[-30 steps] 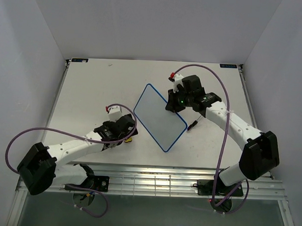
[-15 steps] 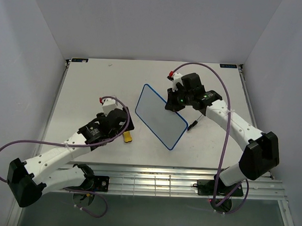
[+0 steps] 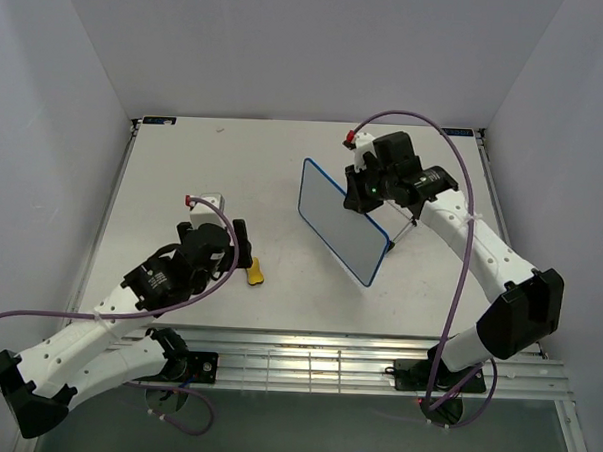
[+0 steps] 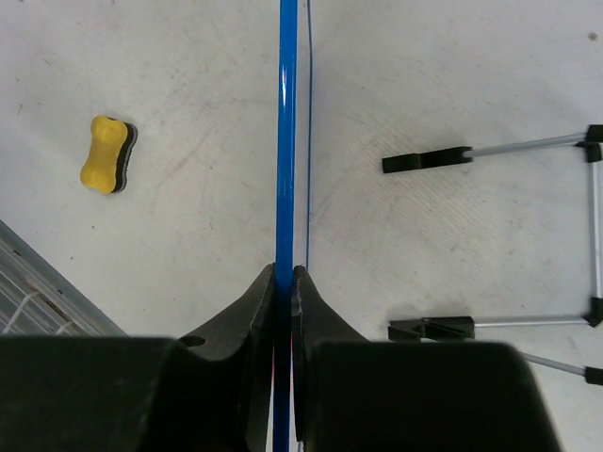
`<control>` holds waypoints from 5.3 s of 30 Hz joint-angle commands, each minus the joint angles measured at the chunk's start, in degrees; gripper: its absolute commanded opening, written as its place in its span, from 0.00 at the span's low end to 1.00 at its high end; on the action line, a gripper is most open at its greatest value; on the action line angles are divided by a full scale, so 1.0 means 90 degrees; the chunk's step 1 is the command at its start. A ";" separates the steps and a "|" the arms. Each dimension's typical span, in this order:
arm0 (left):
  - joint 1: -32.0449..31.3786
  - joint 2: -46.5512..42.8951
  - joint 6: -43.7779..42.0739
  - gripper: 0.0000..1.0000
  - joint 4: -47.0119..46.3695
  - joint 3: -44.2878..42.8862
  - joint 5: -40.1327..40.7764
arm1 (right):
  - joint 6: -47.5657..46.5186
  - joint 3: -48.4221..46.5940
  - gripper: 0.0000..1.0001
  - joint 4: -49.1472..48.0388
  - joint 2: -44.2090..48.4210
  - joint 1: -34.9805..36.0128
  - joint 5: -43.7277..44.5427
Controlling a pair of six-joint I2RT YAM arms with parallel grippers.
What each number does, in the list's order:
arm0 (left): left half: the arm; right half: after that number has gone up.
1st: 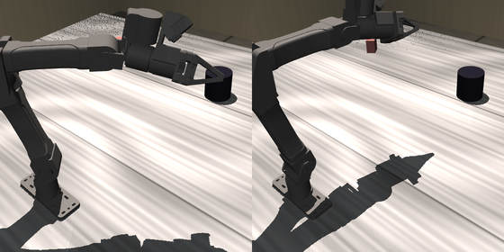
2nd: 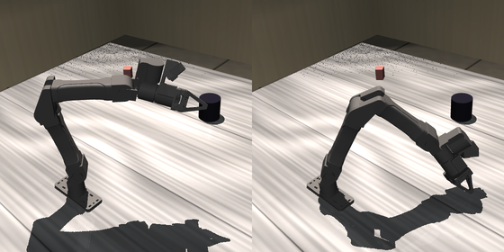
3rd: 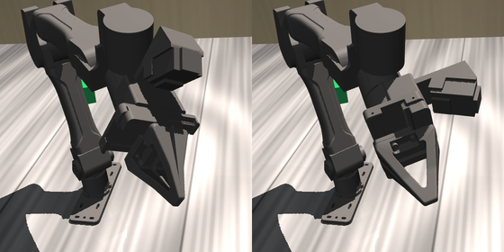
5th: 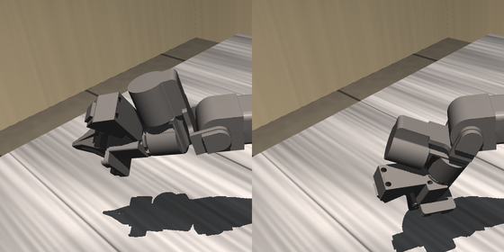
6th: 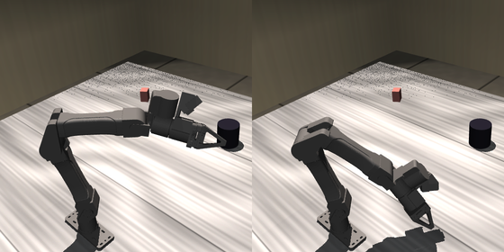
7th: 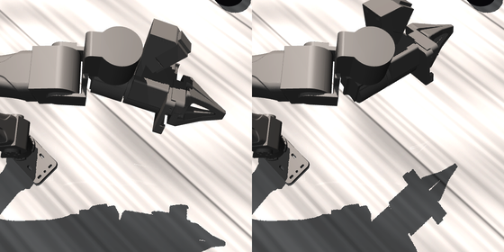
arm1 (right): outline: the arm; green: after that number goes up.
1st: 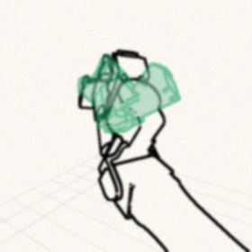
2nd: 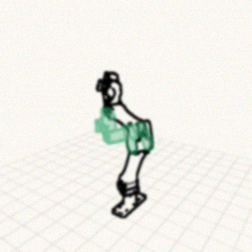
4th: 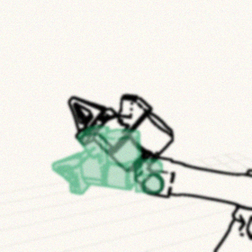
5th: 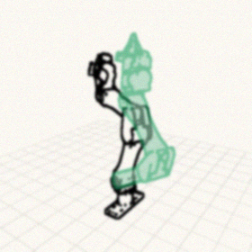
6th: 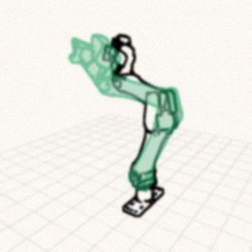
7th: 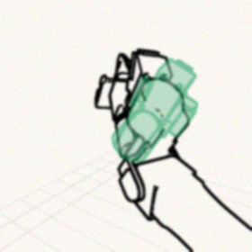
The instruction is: Erase the whiteboard
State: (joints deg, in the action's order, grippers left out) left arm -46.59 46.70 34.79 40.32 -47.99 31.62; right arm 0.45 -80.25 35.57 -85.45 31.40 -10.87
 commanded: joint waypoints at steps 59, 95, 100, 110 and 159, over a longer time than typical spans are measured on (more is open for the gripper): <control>0.0030 0.0251 -0.0418 0.98 -0.0007 0.0264 0.0120 | -0.2647 -0.0567 0.08 0.0765 -0.0340 -0.3176 -0.2444; 0.0030 0.0202 -0.0584 0.98 -0.0163 0.0303 -0.0075 | -0.2354 -0.1679 0.32 0.0998 -0.2146 -0.3381 -0.2367; 0.0030 0.0231 -0.0603 0.98 -0.0163 0.0303 -0.0105 | -0.2374 -0.1611 0.50 0.1048 -0.2088 -0.3391 -0.1946; 0.0030 0.0134 -0.0623 0.98 -0.0173 0.0312 -0.0163 | -0.2110 -0.1650 0.69 0.0950 -0.2059 -0.3391 -0.0864; 0.2188 -0.0472 -0.1023 0.98 0.1008 -0.2089 0.0521 | 0.0360 0.2667 0.90 0.0383 0.5167 -0.3079 0.1052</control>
State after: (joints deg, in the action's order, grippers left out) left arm -27.11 43.44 29.26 45.67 -62.94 35.42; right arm 4.10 -56.36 36.38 -40.99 3.03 -2.72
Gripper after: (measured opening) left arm 0.979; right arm 0.899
